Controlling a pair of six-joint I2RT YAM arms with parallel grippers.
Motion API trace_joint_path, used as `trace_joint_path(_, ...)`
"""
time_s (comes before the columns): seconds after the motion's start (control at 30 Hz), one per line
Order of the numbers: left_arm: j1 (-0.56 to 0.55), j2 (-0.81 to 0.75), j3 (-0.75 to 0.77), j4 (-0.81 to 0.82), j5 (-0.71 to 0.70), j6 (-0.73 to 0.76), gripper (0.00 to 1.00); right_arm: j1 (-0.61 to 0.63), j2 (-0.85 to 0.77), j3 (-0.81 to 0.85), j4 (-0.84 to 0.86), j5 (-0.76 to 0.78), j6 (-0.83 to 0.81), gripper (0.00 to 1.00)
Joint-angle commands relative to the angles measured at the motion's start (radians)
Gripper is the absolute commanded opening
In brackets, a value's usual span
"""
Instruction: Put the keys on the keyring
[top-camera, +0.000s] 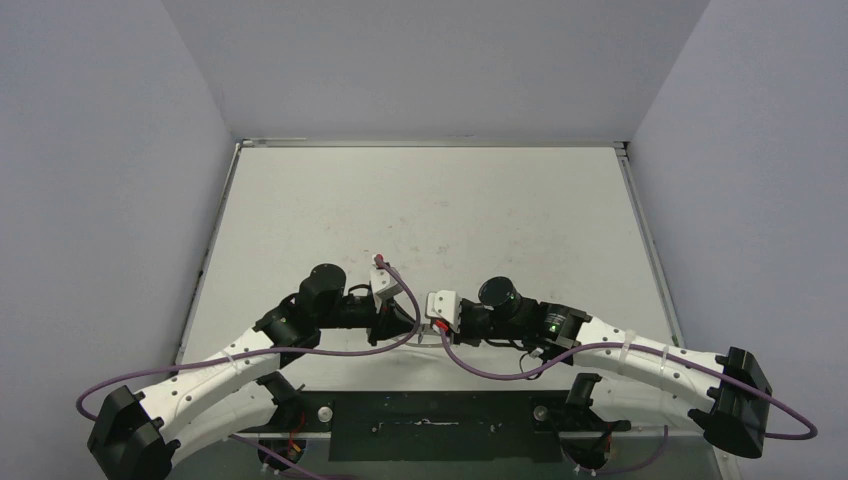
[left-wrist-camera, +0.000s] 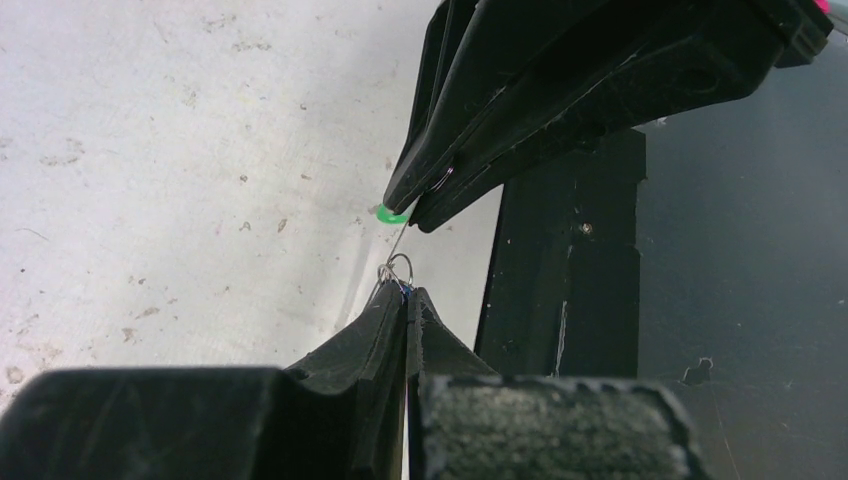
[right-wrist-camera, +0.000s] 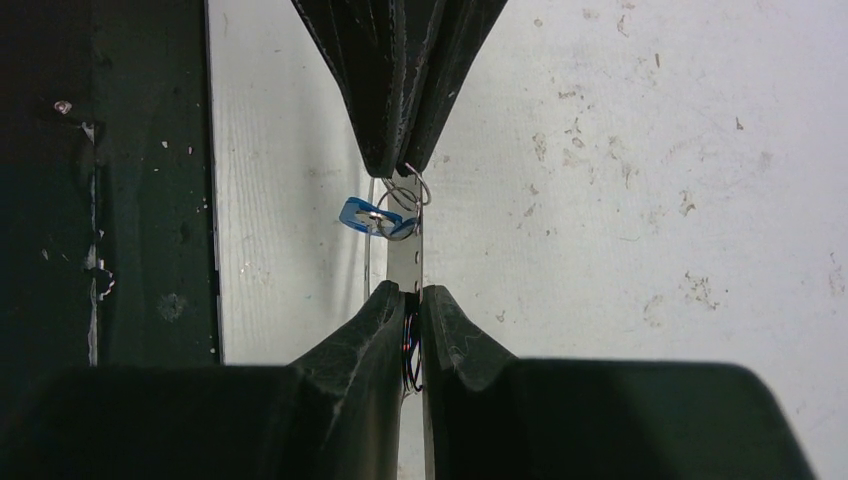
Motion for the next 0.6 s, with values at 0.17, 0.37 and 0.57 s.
trace_joint_path(0.17,0.0,0.007,0.013,-0.092,-0.051,0.002,0.0,0.001,-0.036,-0.067,0.186,0.014,0.082,0.0)
trace_joint_path(0.37,0.001,0.024,-0.017,0.012,-0.066,-0.062,0.0,0.002,-0.017,-0.108,0.277,0.008,0.13,0.01)
trace_joint_path(0.57,0.0,0.022,-0.045,0.045,-0.098,-0.081,0.0,0.001,-0.001,-0.126,0.302,0.017,0.153,0.02)
